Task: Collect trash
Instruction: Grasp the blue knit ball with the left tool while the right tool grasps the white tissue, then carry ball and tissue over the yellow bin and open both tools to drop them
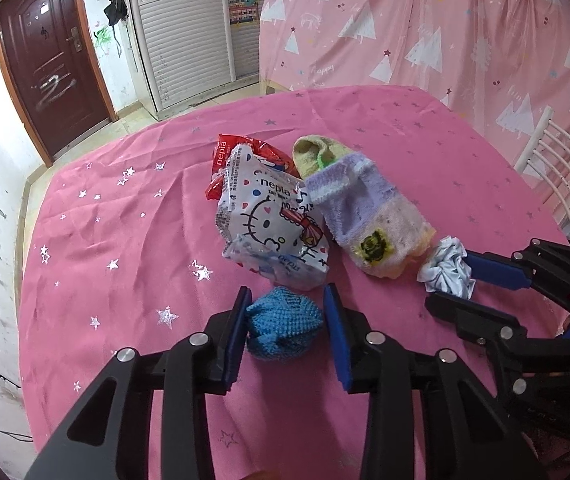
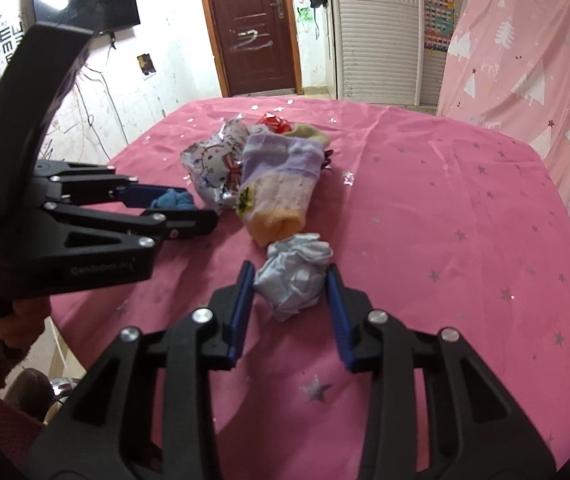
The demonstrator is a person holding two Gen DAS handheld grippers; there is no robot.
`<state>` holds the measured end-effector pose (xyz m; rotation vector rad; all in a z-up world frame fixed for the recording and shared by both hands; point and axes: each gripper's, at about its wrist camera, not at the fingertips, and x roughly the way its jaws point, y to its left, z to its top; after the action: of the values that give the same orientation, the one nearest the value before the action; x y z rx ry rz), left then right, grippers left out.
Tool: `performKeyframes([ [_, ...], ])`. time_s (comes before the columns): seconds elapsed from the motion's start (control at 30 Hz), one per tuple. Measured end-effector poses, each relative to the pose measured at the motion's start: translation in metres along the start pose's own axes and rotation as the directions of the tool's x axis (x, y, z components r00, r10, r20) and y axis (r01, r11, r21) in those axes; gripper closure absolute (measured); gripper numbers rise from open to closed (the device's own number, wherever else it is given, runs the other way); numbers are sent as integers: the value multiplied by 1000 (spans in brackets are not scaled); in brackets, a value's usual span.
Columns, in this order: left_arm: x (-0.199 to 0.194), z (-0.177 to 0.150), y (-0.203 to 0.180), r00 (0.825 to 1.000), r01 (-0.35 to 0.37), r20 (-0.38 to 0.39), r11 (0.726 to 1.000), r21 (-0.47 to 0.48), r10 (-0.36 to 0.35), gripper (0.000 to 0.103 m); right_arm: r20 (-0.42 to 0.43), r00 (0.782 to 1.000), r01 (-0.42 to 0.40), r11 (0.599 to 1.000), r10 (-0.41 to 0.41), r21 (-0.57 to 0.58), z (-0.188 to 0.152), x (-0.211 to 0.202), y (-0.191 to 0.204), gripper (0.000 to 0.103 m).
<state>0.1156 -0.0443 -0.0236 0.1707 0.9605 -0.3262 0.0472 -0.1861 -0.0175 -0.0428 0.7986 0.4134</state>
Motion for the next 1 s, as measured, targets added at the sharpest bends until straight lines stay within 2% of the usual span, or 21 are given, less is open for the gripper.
performKeyframes([
  [0.23, -11, 1, -9, 1000, 5, 20, 1000, 15, -5, 74, 17, 1000, 4, 999, -5, 33, -3, -8, -11, 69],
  [0.4, -14, 3, -20, 999, -27, 29, 998, 48, 26, 85, 24, 1000, 4, 999, -5, 52, -6, -10, -18, 69],
  [0.7, -15, 4, -26, 996, -84, 23, 995, 53, 83, 90, 39, 999, -1, 996, -2, 86, -8, -12, -29, 69],
  [1.0, -40, 17, -28, 995, -64, 80, 998, 18, 63, 90, 83, 996, 18, 991, -29, 136, -10, -28, -52, 69],
])
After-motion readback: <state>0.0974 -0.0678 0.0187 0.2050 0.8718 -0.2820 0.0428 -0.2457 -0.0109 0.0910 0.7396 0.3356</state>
